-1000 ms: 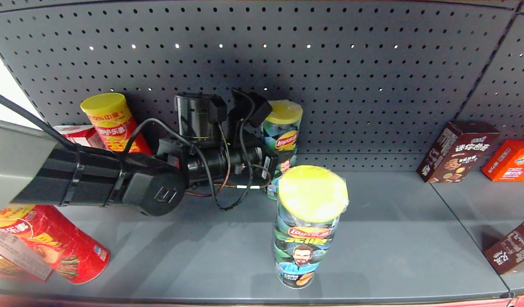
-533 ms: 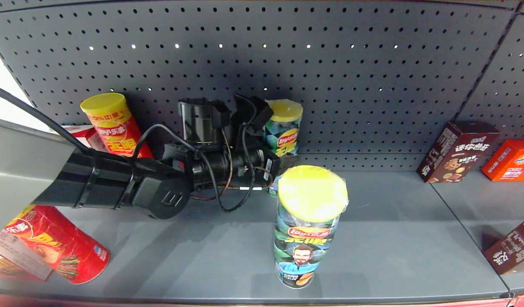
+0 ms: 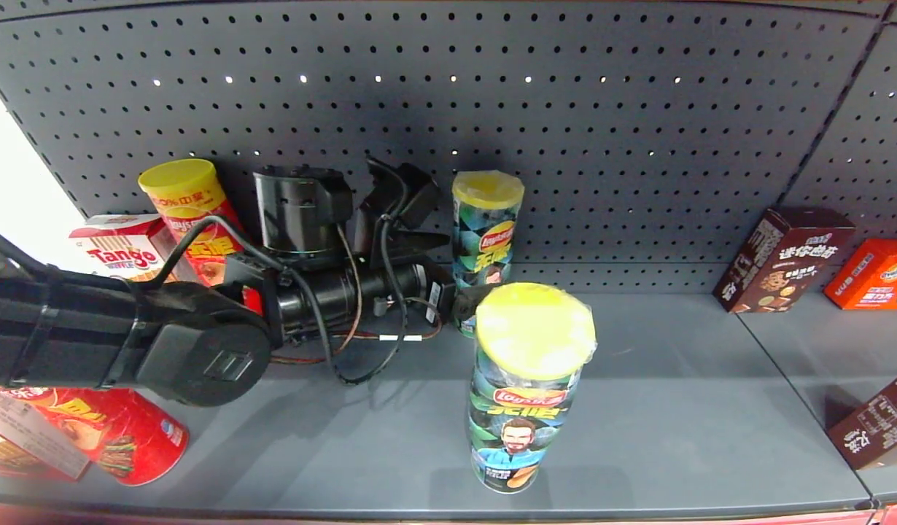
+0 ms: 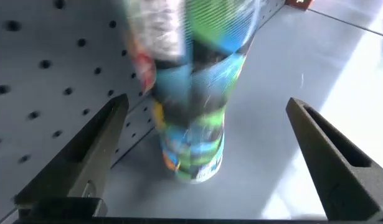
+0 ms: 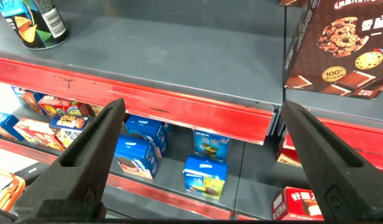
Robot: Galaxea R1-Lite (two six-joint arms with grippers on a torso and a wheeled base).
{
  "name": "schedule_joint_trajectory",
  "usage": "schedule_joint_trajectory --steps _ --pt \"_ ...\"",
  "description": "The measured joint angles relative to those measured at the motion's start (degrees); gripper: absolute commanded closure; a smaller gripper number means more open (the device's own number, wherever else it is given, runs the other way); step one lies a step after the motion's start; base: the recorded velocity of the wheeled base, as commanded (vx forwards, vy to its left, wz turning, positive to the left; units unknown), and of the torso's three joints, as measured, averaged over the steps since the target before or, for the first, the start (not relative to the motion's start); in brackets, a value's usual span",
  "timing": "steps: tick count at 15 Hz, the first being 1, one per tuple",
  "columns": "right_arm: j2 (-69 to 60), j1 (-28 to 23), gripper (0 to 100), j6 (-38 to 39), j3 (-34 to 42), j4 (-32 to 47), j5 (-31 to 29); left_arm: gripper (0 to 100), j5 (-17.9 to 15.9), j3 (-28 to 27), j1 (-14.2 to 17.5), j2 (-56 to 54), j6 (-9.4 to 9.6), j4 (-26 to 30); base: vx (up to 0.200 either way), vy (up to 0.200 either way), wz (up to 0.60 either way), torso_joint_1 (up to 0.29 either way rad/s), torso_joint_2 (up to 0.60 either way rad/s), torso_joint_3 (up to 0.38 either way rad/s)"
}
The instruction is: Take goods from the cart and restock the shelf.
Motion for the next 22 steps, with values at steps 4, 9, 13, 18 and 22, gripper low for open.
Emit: schedule_joint_trajectory --steps 4,9,13,18,22 --pt "0.00 0.02 0 0.00 0.00 0.00 0.05 0 1.68 6.40 1.23 -4.11 4.33 -1.28 0.000 0.000 0.00 0.000 0.00 0.000" --pt "0.00 -0.02 0 0.00 0.00 0.00 0.00 0 6.02 7.47 2.36 -5.75 4.30 -1.37 0.000 0.000 0.00 0.000 0.00 0.000" --pt "0.00 0.00 0 0.00 0.00 0.00 0.02 0 7.92 2.62 2.56 -3.17 3.91 -1.23 0.000 0.000 0.00 0.000 0.00 0.000" --pt "0.00 0.00 0 0.00 0.00 0.00 0.00 0 8.46 -0.20 2.56 -0.27 3.86 -1.17 0.000 0.000 0.00 0.000 0.00 0.000" --pt "0.00 0.00 0 -0.02 0.00 0.00 0.00 0 8.77 -0.33 3.17 0.33 3.62 -1.26 0.000 0.000 0.00 0.000 0.00 0.000"
